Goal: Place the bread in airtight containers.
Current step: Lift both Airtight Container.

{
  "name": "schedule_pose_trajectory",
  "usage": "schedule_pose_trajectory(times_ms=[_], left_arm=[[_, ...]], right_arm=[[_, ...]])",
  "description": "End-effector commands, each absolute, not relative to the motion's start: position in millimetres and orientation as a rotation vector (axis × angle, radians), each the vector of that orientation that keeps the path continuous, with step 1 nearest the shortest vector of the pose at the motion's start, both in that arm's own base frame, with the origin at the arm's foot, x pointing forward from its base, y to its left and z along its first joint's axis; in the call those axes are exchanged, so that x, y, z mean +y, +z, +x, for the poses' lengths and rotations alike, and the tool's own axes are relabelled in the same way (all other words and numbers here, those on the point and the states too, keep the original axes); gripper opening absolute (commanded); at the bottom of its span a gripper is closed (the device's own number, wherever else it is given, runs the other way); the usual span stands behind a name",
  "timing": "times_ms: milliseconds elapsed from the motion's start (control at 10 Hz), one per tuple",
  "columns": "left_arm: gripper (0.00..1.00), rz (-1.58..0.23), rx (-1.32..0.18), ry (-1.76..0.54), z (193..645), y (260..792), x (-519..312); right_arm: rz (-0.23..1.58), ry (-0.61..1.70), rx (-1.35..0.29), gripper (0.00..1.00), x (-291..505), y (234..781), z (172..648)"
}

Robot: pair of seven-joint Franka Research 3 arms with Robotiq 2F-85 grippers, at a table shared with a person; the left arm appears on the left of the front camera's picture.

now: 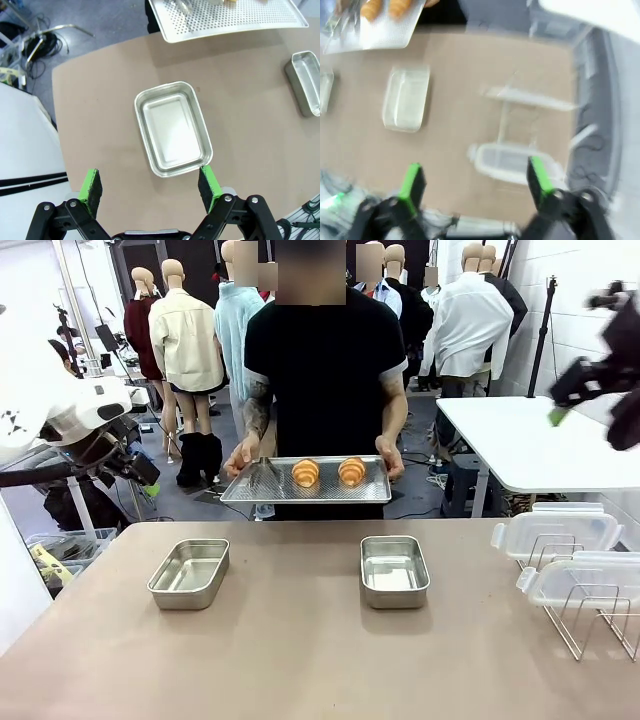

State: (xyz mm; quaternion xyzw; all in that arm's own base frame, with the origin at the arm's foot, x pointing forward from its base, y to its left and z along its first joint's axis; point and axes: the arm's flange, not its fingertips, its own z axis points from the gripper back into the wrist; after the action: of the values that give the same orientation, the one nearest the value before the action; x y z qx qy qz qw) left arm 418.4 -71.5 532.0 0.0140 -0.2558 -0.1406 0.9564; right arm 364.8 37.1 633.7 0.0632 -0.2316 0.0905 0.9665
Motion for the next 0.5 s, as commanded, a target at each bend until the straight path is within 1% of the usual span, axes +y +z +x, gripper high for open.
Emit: schedule_pose_trajectory(times_ms=[0, 100, 200, 400], left_arm=[[1.00, 0.012, -0.421, -0.204, 445, 524, -70], [1.00, -0.011, -0.370, -0.172, 453, 509, -67], [1.00, -0.035, -0.326, -0.156, 463, 494, -63], [1.00, -0.031, -0.256, -0.112, 483, 465, -54]], right_arm=[[0.200, 0.214, -0.294, 1.00, 58, 631, 410], [0.200, 0.234, -0.249, 1.00, 89, 611, 428], [0.152, 0.171, -0.227, 1.00, 111, 589, 445], [0.121, 0.089, -0.279, 1.00, 132, 539, 473]])
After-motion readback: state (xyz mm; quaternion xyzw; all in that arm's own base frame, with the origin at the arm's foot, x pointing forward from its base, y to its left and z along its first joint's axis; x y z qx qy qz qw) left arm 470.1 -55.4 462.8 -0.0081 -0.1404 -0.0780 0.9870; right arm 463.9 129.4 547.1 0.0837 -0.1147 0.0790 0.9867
